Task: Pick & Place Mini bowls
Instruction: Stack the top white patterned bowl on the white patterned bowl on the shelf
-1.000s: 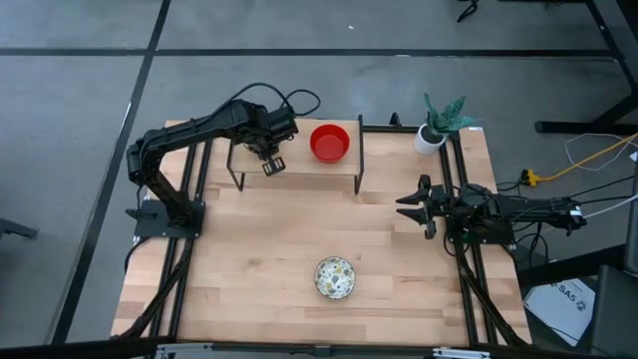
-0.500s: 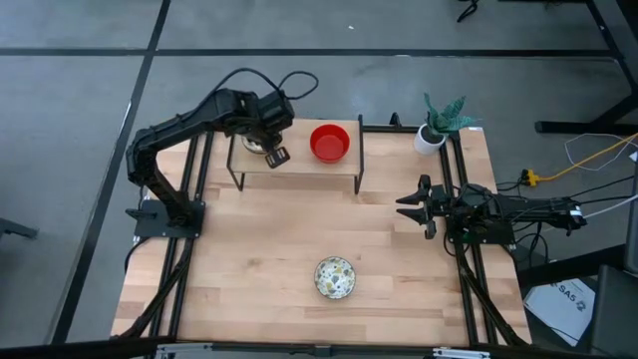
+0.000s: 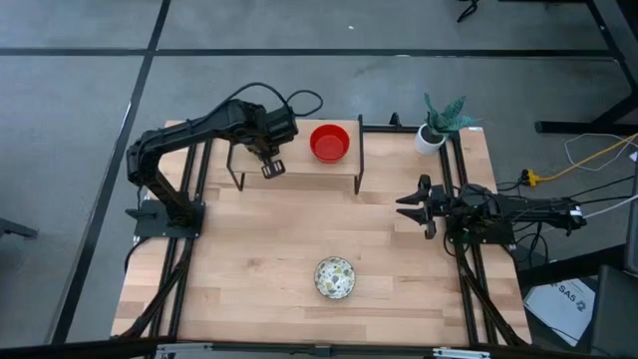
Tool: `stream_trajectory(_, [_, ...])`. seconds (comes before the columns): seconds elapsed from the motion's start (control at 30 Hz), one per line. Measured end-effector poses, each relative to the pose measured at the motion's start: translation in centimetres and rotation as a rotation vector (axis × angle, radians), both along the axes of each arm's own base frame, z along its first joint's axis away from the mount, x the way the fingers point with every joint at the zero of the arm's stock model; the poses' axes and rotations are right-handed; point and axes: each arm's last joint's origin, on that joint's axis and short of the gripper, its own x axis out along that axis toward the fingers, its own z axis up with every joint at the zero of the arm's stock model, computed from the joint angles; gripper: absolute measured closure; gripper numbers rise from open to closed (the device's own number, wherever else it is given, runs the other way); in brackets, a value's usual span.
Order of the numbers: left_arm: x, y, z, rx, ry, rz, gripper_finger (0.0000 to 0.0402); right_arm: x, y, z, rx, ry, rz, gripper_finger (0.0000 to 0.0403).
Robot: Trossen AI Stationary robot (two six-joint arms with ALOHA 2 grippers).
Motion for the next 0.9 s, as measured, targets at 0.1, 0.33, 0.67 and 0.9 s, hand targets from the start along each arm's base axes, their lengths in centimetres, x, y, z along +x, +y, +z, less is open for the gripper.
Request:
stream_trajectory(0.1, [0.0, 0.1, -0.2, -0.001, 0.009, 0.004, 0.0400, 0.0, 0.0, 0.0, 0.000, 0.000, 0.000, 0.0263])
stream_trajectory(0.33, [-0.2, 0.4, -0.9, -0.016, 0.035, 0.004, 0.0400, 0.0, 0.0, 0.0, 0.000, 0.000, 0.000, 0.0263])
stream_trajectory(0.67, [0.1, 0.5, -0.9, -0.016, 0.002, 0.021, 0.0399, 0.0, 0.0, 0.0, 0.000, 0.000, 0.000, 0.0263])
stream_trajectory(0.9, [0.2, 0.4, 0.1, 0.041, -0.050, 0.033, 0.0400, 0.0, 0.0, 0.0, 0.000, 0.000, 0.000, 0.0263])
